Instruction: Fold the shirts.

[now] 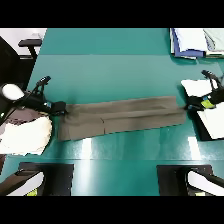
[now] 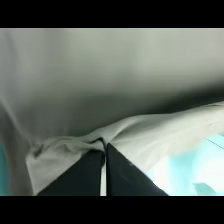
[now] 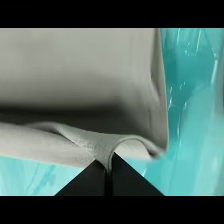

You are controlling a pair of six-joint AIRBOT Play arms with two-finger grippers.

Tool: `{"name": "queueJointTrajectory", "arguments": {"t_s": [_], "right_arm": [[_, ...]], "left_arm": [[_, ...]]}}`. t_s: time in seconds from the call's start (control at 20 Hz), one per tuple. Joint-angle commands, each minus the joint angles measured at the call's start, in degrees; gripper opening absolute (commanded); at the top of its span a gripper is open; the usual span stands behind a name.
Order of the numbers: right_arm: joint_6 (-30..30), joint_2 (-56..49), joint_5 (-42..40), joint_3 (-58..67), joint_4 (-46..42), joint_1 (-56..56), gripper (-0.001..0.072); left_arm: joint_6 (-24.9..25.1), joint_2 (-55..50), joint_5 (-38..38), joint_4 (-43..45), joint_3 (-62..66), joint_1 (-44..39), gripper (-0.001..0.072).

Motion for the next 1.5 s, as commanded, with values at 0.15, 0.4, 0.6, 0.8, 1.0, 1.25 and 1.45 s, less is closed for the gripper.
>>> {"name": "queueJointTrajectory", "arguments": {"t_s": [0.15,0.4,0.6,0.8,1.0,1.25,1.45], "right_arm": [[-0.1,-16.0,-1.6,13.3,4.9,3.7,0.0018],[-3.4,-17.8,0.2,16.8,10.1,1.8,0.0411],[-7.0,-17.6,7.1,15.9,11.1,-5.3,0.0427],[-7.7,-17.5,6.1,7.5,11.1,-11.9,0.0585],[-13.3,-18.3,0.9,-0.2,15.5,-14.3,0.0576],[-15.0,-23.5,-1.3,-0.6,24.5,-10.7,0.0421],[-16.4,-20.6,-4.3,0.4,24.4,-7.8,0.0016]], "left_arm": [[3.1,-11.7,11.8,-0.8,5.5,0.0,0.0029],[3.1,-11.6,8.8,-2.5,6.9,0.0,0.0590],[3.2,-11.6,1.6,-3.9,9.2,0.0,0.0162],[5.3,-11.6,1.2,-10.0,9.2,-0.7,0.0027],[2.8,-11.6,6.6,-10.7,9.2,-8.2,0.0027],[-2.3,-12.2,17.0,-10.8,9.2,-18.3,0.0026],[-3.1,-16.2,20.9,-10.8,11.6,-23.8,0.0026]]}}
